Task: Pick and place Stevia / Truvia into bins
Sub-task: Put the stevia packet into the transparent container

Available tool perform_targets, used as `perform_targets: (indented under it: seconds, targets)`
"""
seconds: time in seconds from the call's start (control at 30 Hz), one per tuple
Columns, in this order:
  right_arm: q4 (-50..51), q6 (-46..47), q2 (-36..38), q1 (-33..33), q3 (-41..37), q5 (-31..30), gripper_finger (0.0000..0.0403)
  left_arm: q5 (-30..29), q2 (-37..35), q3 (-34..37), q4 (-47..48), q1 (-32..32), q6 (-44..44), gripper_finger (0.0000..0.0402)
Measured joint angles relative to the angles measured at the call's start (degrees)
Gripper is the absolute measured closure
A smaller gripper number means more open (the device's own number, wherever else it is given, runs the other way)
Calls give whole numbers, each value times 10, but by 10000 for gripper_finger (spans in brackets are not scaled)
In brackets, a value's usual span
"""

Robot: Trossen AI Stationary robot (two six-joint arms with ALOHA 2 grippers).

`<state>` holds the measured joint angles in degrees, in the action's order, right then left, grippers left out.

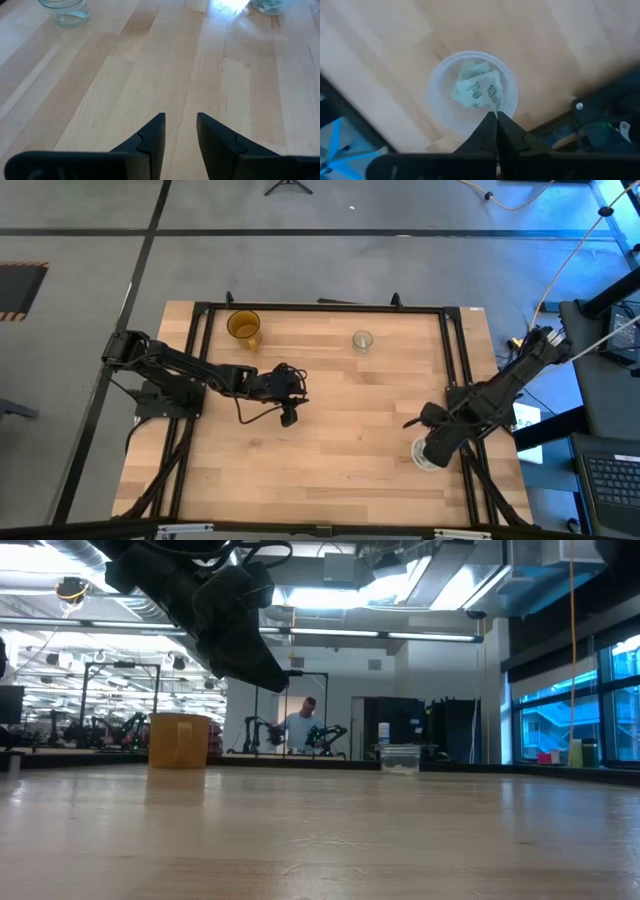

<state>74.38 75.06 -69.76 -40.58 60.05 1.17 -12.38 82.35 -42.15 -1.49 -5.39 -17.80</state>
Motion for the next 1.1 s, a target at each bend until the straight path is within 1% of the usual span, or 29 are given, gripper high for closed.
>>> perform_targets:
  seconds: [0.23, 0.37, 0.43, 0.57, 0.73, 0.97, 1.1]
  targets:
    - [-122, 34, 0, -23, -106, 4, 402, 0, 0, 0, 0, 0, 0, 295]
    - [-138, 72, -4, -25, -148, 4, 403, 0, 0, 0, 0, 0, 0, 295]
    - [-150, 75, -7, -29, -163, 5, 403, 0, 0, 0, 0, 0, 0, 295]
    - [-180, 72, -15, -31, -171, 5, 403, 0, 0, 0, 0, 0, 0, 295]
    - [-186, 70, -18, -31, -172, 6, 399, 0, 0, 0, 0, 0, 0, 295]
    - [-186, 70, -18, -31, -172, 4, 373, -6, 0, 0, 0, 0, 0, 295]
    - [-196, 56, -18, -31, -171, 5, 345, -6, 0, 0, 0, 0, 0, 295]
